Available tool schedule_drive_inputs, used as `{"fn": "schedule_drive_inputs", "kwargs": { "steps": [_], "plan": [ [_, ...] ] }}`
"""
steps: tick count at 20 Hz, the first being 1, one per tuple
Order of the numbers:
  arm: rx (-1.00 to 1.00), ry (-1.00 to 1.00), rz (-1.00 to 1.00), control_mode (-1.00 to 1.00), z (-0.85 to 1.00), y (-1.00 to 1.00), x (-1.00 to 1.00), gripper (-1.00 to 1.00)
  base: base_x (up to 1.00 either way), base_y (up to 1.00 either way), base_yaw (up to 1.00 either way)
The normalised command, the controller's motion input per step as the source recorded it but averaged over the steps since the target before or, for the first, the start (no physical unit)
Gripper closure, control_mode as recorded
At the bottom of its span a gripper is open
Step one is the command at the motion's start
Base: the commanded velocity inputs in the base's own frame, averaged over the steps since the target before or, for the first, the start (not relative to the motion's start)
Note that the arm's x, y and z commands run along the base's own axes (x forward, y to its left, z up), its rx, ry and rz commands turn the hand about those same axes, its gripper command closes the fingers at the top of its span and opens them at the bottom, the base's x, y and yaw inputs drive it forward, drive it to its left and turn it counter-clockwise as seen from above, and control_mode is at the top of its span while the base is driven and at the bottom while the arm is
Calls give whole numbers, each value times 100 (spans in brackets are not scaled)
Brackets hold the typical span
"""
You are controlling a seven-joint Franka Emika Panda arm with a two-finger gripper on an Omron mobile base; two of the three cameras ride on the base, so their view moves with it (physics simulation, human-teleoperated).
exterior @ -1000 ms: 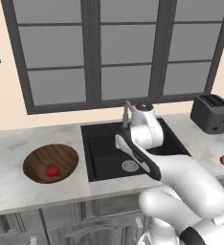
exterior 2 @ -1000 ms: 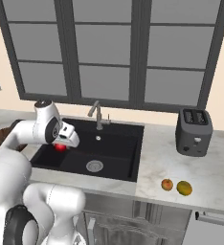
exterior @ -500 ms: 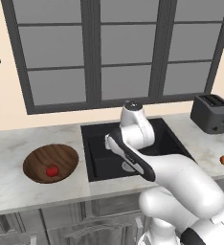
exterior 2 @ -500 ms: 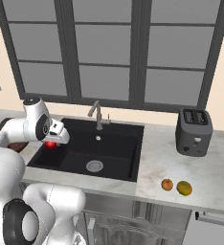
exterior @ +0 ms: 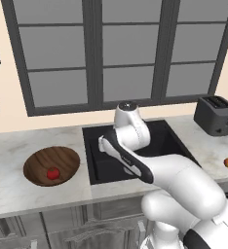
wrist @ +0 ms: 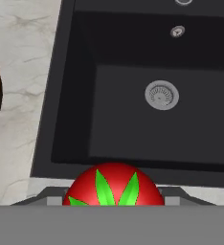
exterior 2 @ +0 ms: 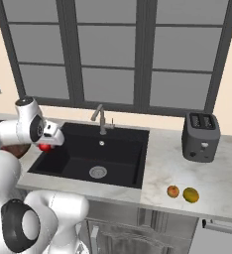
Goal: There is a mixed pile of frozen fruits and vegetables on the counter. Locate all the frozen vegetables and place the items in a bowl on the counter. Take all the frozen fruits and defrost them in a running sink.
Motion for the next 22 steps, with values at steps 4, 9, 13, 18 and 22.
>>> {"fn": "schedule_drive_inputs", "kwargs": {
  "steps": [4,9,13,18,22],
  "plan": [
    [0,0,8,-100,4,34,1,100,0,0,0],
    [0,0,8,-100,4,36,0,100,0,0,0],
    [0,1,7,-100,3,36,1,100,0,0,0],
    [0,0,7,-100,0,38,3,100,0,0,0],
    [0,0,7,-100,0,40,5,100,0,0,0]
  ]
}}
